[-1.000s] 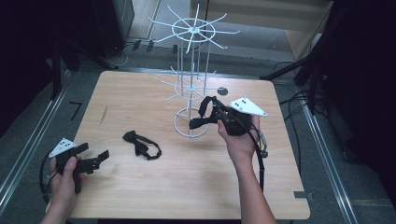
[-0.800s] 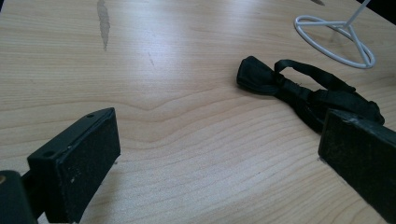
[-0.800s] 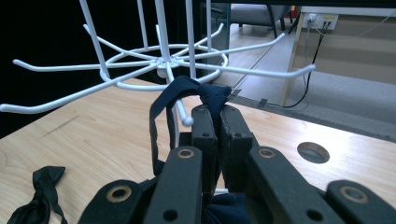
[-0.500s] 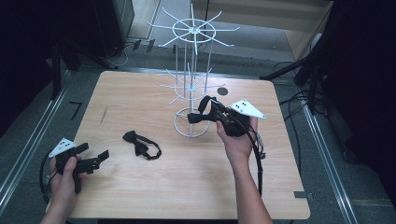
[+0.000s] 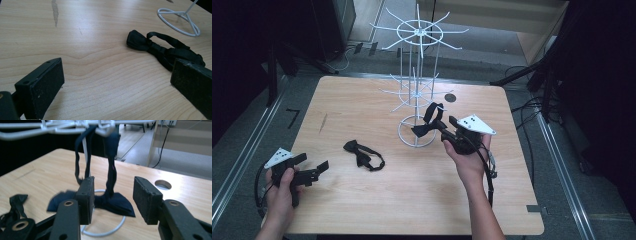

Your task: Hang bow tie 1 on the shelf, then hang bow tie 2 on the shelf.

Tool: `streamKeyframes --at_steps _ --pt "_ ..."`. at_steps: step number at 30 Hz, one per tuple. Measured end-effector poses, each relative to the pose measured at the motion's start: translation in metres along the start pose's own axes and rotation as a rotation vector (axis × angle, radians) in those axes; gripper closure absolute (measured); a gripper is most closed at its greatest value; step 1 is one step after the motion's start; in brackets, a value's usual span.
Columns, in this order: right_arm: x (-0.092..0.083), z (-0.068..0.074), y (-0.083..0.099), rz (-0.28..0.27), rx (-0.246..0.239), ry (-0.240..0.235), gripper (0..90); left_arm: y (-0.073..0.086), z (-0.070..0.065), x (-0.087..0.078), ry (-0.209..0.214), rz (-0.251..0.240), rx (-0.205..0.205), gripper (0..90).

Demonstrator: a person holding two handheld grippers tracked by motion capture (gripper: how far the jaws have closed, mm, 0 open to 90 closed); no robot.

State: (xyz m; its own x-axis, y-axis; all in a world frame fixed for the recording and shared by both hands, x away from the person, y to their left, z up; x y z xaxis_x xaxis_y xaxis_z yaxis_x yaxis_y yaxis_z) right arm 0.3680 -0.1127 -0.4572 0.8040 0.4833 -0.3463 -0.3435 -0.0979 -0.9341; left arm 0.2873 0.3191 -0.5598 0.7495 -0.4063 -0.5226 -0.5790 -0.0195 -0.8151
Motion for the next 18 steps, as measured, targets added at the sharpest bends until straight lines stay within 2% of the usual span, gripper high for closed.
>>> streamKeyframes --at_steps 8,15,18 --pt "-0.004 0.002 0.017 0.048 0.006 -0.003 49.3 0.000 0.000 0.000 -0.001 0.003 0.001 0.0" --pt "0.001 0.021 0.034 0.100 -0.019 -0.033 48.0 0.000 0.000 0.000 -0.002 0.003 0.002 0.0" --pt "0.002 0.027 0.035 0.104 -0.022 -0.048 48.1 0.000 0.000 0.000 -0.002 0.001 0.002 0.0"
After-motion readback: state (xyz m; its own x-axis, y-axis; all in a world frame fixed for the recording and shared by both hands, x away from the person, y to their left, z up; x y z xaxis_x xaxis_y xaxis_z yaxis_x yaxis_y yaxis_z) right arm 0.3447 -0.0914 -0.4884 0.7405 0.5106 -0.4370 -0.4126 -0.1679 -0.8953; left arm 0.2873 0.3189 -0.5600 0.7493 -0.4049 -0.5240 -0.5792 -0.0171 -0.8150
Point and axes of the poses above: each handheld gripper's, and its own axes: x roughly forward along the jaws, y roughly out of its underside, z roughly to its left, the point moved 7 cm from there along x, roughly forward along the jaws, and after that the axes turned 1 degree about z, right-handed, at the moved point
